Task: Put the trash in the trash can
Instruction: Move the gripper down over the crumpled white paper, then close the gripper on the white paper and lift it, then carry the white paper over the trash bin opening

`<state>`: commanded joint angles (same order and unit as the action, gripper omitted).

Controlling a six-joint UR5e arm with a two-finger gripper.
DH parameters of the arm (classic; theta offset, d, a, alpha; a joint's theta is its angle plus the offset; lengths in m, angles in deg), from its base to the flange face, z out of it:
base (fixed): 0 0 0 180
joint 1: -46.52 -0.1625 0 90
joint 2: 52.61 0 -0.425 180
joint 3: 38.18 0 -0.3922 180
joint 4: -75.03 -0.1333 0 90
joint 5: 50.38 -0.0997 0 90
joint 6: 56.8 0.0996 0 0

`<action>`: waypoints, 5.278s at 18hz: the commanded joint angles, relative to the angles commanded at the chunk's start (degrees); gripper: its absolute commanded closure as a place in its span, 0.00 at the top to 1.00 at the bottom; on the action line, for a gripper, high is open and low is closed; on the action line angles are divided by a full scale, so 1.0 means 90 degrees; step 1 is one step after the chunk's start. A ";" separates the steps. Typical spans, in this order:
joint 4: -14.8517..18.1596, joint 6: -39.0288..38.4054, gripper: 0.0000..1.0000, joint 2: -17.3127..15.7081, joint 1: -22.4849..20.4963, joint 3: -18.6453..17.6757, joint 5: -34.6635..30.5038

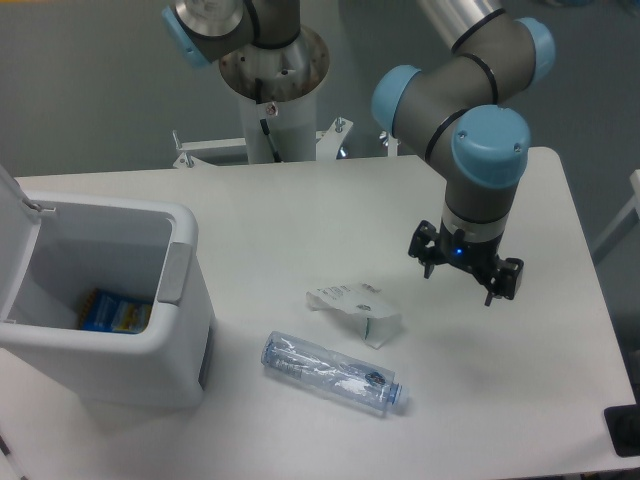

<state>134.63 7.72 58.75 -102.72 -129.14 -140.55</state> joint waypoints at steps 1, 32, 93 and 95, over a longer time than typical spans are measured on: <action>-0.0224 -0.0050 1.00 -0.0010 0.0010 -0.0185 0.0000; -0.1067 0.0008 1.00 0.0468 0.0918 -0.1134 -0.0010; 0.0662 -0.4386 0.00 -0.1474 0.0859 0.0703 0.4668; 0.0633 -0.4386 0.00 -0.1728 0.1054 0.0459 0.4658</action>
<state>140.33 -31.75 43.20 -93.23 -125.01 -98.63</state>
